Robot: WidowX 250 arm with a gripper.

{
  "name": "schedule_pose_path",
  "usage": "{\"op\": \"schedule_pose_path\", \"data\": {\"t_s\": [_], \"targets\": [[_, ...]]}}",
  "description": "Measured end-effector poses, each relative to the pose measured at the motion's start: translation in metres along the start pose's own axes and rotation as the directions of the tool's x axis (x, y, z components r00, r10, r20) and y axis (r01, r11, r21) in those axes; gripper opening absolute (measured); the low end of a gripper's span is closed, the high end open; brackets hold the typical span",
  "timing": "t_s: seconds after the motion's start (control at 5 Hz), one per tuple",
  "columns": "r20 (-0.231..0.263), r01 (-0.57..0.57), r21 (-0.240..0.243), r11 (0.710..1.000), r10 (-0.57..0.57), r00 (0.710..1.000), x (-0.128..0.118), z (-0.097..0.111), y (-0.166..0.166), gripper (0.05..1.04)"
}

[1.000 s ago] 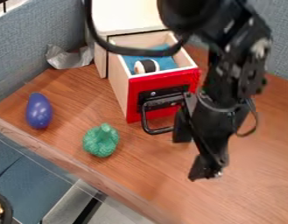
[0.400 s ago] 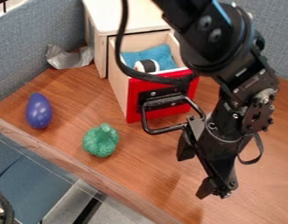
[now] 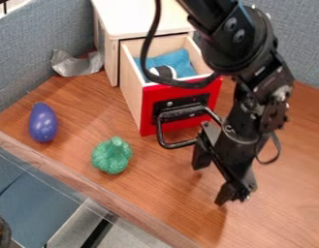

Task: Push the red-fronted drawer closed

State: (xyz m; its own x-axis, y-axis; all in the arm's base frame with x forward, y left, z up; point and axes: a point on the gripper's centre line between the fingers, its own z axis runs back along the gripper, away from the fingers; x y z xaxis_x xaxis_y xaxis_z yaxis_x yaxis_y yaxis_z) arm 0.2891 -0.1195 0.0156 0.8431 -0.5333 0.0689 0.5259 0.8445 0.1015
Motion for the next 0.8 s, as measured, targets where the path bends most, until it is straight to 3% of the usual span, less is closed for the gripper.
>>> {"op": "schedule_pose_path", "data": {"t_s": [0.8], "targets": [[-0.01,-0.086,0.006,0.996,0.086,0.996,0.02,-0.008,0.039,0.999]]}}
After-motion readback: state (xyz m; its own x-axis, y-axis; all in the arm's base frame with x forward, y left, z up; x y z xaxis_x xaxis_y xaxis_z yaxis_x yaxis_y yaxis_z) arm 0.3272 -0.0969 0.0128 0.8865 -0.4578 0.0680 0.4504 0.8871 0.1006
